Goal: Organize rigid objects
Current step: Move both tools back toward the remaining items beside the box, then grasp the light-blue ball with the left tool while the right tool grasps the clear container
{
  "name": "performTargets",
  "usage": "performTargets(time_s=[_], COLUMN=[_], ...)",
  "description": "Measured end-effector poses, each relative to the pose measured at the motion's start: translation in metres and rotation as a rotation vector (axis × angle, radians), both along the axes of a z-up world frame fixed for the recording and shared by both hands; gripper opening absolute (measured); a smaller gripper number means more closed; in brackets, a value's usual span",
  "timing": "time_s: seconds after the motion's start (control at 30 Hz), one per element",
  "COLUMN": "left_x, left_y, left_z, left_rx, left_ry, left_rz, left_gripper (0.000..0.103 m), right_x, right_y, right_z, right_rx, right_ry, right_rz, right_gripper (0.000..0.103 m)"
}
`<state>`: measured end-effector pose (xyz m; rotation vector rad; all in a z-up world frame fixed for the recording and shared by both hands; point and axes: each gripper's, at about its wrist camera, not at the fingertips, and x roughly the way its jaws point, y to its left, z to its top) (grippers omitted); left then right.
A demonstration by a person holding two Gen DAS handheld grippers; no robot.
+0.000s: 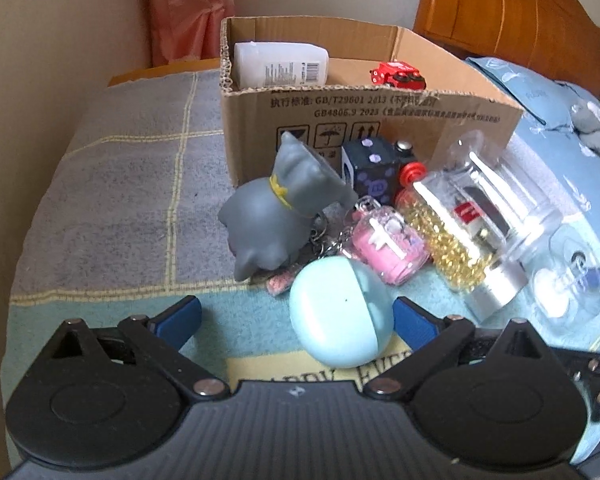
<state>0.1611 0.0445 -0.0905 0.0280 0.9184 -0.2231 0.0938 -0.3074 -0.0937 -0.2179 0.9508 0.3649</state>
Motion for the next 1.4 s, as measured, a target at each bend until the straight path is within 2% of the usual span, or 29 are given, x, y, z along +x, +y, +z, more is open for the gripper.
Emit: performTargets(time_s=[0.17, 0.3, 0.47, 0.73, 0.9, 1.0, 1.07, 1.17, 1.4], left_x=[-0.011, -0.021, -0.017, -0.014, -0.015, -0.013, -0.011, -0.008, -0.008], left_y=[0.012, 0.020, 0.013, -0.005, -0.004, -0.002, -0.001, -0.001, 0.000], left_z=[-0.002, -0.004, -0.002, -0.003, 0.000, 0.003, 0.005, 0.009, 0.008], left_rx=[0.062, 0.051, 0.048, 0.045, 0.043, 0.045, 0.045, 0.046, 0.045], left_ry=[-0.010, -0.054, -0.062, -0.072, -0.066, -0.062, -0.057, -0.049, -0.051], left_rz=[-0.013, -0.030, -0.040, -0.172, -0.222, -0.261, -0.272, -0.288, -0.294], left_gripper=[0.102, 0.102, 0.102, 0.102, 0.096, 0.087, 0.074, 0.061, 0.059], right_x=[-0.003, -0.004, -0.004, -0.005, -0.005, -0.006, -0.006, -0.006, -0.002], right_y=[-0.002, -0.002, -0.002, -0.005, -0.005, -0.004, -0.004, -0.003, -0.002], right_z=[0.000, -0.001, -0.001, -0.002, -0.002, -0.002, -0.002, -0.002, -0.003], right_rx=[0.006, 0.011, 0.014, 0.020, 0.020, 0.022, 0.023, 0.026, 0.034], right_ry=[-0.019, -0.030, -0.038, -0.050, -0.050, -0.055, -0.059, -0.064, -0.082], right_rz=[0.006, 0.007, 0.008, 0.017, 0.022, 0.024, 0.027, 0.029, 0.027], right_gripper=[0.103, 0.103, 0.103, 0.103, 0.103, 0.103, 0.103, 0.103, 0.103])
